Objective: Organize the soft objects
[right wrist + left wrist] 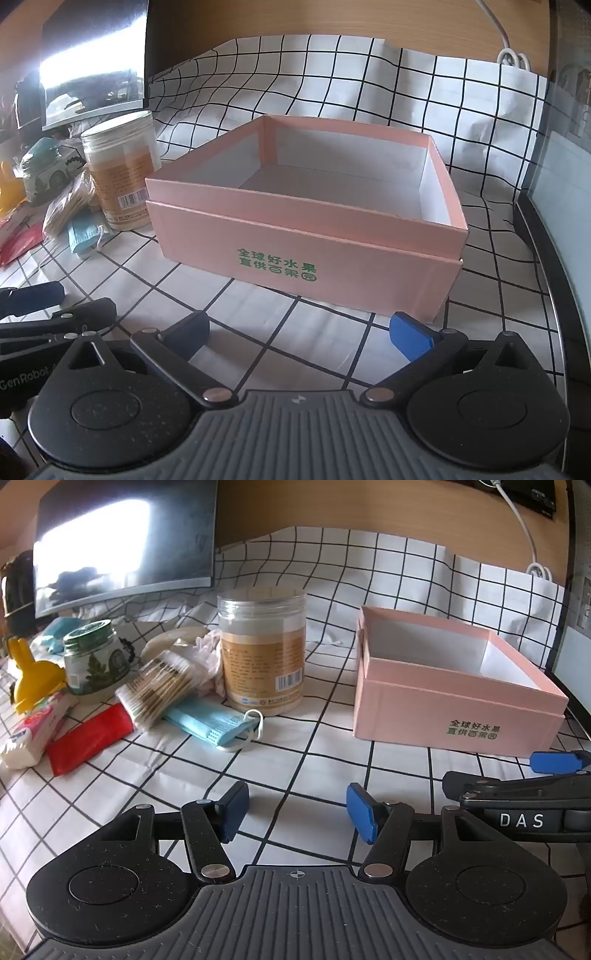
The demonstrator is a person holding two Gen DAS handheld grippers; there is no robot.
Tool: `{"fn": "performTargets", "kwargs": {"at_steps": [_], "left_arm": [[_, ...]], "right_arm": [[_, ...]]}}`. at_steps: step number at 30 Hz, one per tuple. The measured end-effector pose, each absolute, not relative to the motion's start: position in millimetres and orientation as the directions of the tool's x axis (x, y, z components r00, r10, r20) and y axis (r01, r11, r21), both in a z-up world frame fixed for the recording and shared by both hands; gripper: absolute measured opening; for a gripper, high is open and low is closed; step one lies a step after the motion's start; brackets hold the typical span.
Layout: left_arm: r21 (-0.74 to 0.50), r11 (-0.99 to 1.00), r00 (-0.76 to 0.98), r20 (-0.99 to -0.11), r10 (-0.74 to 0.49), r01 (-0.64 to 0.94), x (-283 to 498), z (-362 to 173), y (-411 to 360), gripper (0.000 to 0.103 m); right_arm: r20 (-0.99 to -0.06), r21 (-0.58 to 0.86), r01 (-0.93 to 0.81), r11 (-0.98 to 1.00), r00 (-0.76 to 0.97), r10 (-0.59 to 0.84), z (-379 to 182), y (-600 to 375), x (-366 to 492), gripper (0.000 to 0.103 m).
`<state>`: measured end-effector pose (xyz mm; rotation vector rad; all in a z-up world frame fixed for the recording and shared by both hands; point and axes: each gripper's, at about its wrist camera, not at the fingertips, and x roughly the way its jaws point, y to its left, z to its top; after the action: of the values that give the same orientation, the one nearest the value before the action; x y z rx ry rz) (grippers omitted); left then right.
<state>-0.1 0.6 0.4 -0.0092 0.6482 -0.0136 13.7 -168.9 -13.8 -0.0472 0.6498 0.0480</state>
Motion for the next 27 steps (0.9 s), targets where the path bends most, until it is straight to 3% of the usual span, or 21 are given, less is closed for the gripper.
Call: {"fn": "performTargets", "kwargs": {"at_steps": [27], "left_arm": [[0.000, 1.000, 0.797, -0.604, -0.008, 0.010, 0.0, 1.0, 1.2, 0.065]], "right_arm": [[-0.603, -0.023, -0.060, 0.998, 0.797, 0.034, -14.5, -168.9, 13.4, 0.103]]}}
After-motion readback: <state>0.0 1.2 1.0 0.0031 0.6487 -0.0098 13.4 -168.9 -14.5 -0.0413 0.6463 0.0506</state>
